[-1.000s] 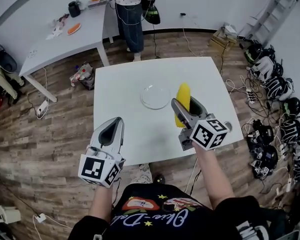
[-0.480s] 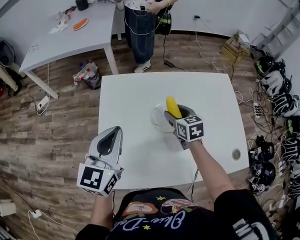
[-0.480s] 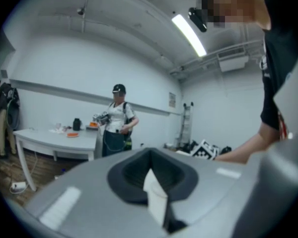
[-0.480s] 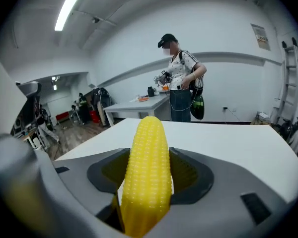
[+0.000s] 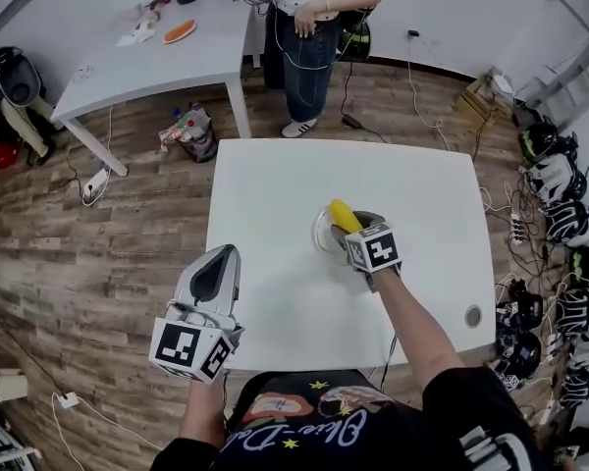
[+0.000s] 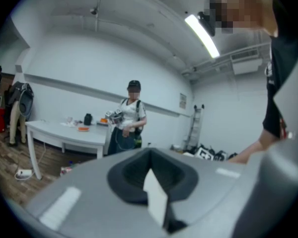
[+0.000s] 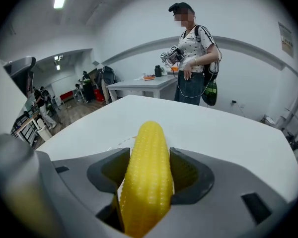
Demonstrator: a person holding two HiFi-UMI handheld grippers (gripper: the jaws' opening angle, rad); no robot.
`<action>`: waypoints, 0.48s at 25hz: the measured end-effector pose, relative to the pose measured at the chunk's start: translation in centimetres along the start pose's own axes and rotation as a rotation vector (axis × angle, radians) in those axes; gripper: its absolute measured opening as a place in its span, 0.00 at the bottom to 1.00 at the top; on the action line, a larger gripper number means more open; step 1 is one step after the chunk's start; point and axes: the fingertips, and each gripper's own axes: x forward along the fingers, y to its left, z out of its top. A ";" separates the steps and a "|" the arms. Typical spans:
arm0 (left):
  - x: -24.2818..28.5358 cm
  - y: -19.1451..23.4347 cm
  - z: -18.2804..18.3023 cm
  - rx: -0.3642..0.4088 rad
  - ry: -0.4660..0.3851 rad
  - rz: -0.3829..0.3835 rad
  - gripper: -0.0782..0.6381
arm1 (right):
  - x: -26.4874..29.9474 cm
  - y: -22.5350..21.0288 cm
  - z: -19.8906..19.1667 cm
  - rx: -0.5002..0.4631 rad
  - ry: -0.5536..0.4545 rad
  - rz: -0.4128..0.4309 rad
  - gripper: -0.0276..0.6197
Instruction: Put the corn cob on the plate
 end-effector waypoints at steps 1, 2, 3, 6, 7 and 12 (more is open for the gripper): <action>-0.2 0.1 0.0 0.000 -0.001 0.001 0.11 | 0.3 0.3 -0.1 -0.017 0.022 0.011 0.44; -0.4 0.1 0.0 0.000 -0.003 0.002 0.11 | 0.5 0.6 -0.3 -0.034 0.048 0.024 0.44; -0.6 0.0 0.1 0.001 -0.005 0.004 0.11 | 0.6 0.8 -0.4 -0.050 0.070 0.037 0.44; -1.2 -0.5 0.6 0.004 -0.015 0.009 0.11 | 0.4 0.8 -0.6 -0.073 0.098 0.049 0.44; -1.4 -0.6 0.8 0.006 -0.020 0.009 0.11 | 0.1 0.6 -0.5 -0.072 0.091 0.042 0.44; -2.7 -1.3 2.0 0.029 -0.049 -0.003 0.11 | -6.0 0.4 3.5 -0.040 -0.126 -0.063 0.44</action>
